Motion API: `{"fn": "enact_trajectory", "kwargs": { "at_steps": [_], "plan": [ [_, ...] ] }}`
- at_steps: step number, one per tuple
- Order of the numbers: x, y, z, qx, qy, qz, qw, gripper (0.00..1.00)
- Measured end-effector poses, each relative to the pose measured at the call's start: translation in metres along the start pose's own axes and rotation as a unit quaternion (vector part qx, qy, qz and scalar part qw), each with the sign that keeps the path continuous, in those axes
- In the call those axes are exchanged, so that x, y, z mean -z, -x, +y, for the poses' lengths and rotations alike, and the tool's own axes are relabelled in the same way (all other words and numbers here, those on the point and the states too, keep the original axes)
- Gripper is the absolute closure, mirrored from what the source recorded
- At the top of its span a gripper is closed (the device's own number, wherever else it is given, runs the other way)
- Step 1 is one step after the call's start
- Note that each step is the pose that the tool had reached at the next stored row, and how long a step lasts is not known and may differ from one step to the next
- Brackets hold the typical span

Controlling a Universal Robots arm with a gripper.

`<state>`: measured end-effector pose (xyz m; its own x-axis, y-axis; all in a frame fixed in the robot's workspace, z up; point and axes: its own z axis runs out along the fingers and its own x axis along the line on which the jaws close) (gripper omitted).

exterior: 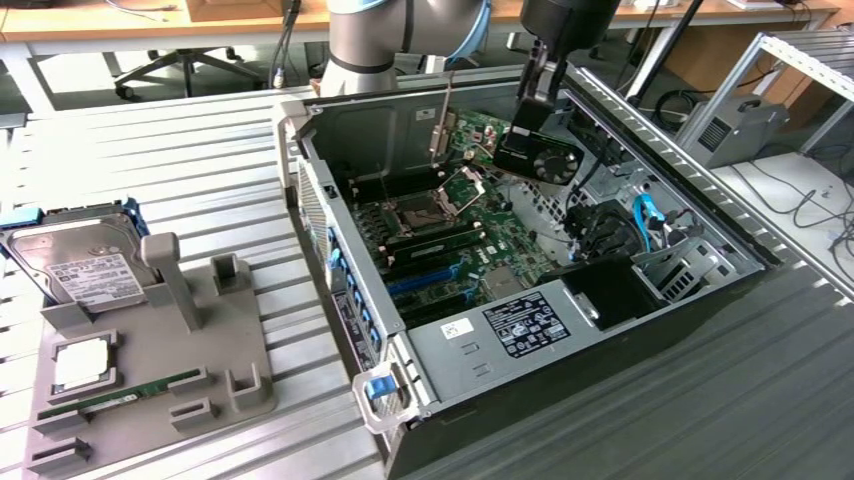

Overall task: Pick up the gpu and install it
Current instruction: 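Insert the gpu into the slot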

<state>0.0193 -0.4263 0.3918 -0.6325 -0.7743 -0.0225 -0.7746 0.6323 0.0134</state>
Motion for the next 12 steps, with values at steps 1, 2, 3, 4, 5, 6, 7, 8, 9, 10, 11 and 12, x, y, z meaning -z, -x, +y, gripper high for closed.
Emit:
{"fn": "enact_trajectory", "kwargs": {
  "at_steps": [1, 2, 3, 4, 5, 6, 7, 8, 9, 10, 11, 12],
  "plan": [
    [0.0, 0.0, 0.0, 0.001, 0.0, 0.0, 1.0, 0.74],
    [0.0, 0.0, 0.0, 0.002, 0.0, 0.0, 1.0, 0.74],
    [0.0, 0.0, 0.0, 0.004, 0.0001, 0.0001, 1.0, 0.74],
    [0.0, 0.0, 0.0, 0.005, 0.0001, 0.0001, 1.0, 0.74],
    [0.0, 0.0, 0.0, 0.006, 0.0001, 0.0001, 1.0, 0.74],
    [0.0, 0.0, 0.0, 0.008, 0.0002, 0.0001, 1.0, 0.74],
    [0.0, 0.0, 0.0, 0.009, 0.0002, 0.0001, 1.0, 0.74],
    [0.0, 0.0, 0.0, 0.01, 0.0002, 0.0001, 1.0, 0.74],
    [0.0, 0.0, 0.0, 0.011, 0.0002, 0.0002, 0.9999, 0.74],
    [0.0, 0.0, 0.0, 0.012, 0.0003, 0.0002, 0.9999, 0.74],
    [0.0, 0.0, 0.0, 0.013, 0.0003, 0.0002, 0.9999, 0.74],
    [0.0, 0.0, 0.0, 0.014, 0.0003, 0.0002, 0.9999, 0.74]
  ]
}}
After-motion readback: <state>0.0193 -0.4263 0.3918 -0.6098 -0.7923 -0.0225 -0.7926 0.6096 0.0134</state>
